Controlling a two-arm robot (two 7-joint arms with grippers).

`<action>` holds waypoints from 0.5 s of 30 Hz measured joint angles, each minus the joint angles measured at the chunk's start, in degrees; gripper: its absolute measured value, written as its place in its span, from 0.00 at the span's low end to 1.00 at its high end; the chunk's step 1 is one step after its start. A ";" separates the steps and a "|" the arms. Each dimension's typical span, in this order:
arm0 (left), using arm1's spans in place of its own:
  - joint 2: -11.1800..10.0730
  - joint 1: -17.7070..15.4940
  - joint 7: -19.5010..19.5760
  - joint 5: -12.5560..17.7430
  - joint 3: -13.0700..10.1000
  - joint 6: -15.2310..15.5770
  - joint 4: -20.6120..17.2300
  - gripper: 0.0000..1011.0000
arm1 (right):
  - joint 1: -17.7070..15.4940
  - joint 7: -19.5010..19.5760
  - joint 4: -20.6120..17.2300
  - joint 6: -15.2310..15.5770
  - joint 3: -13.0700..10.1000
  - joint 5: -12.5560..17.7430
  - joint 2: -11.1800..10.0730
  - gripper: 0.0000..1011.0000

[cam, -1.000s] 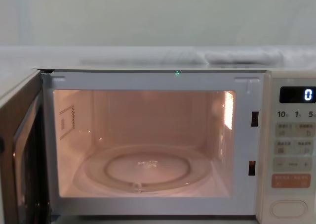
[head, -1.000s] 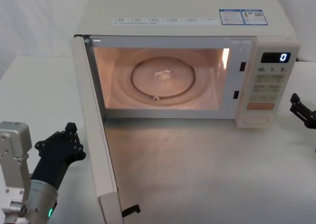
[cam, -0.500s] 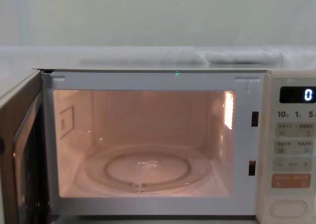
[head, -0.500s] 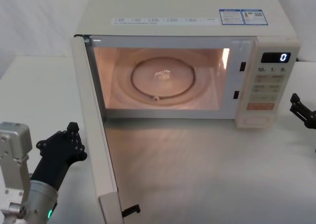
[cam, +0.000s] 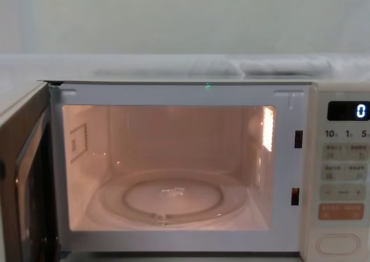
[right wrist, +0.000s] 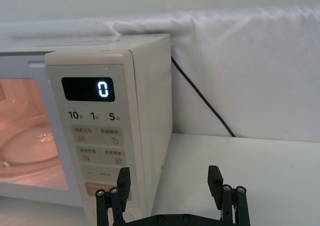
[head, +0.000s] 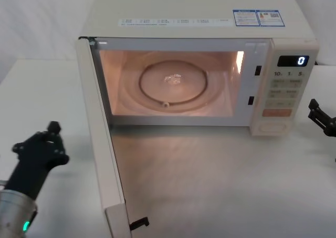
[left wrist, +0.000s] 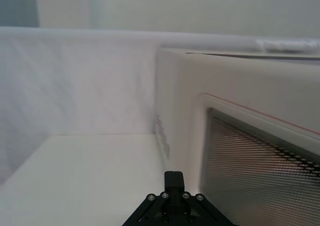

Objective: Press the button to open the microwave door with one hand; close the microwave door with the other hand.

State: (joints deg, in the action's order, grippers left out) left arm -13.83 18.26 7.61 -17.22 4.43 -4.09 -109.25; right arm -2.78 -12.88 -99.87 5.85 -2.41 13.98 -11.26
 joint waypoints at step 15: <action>-2.54 2.24 6.98 -7.46 5.67 -0.24 -1.77 0.00 | 0.00 0.00 0.00 0.00 0.00 0.00 0.00 0.99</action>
State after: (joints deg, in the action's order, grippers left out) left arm -16.38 20.50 14.59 -24.69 10.11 -4.33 -111.02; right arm -2.78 -12.88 -99.87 5.85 -2.41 13.98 -11.26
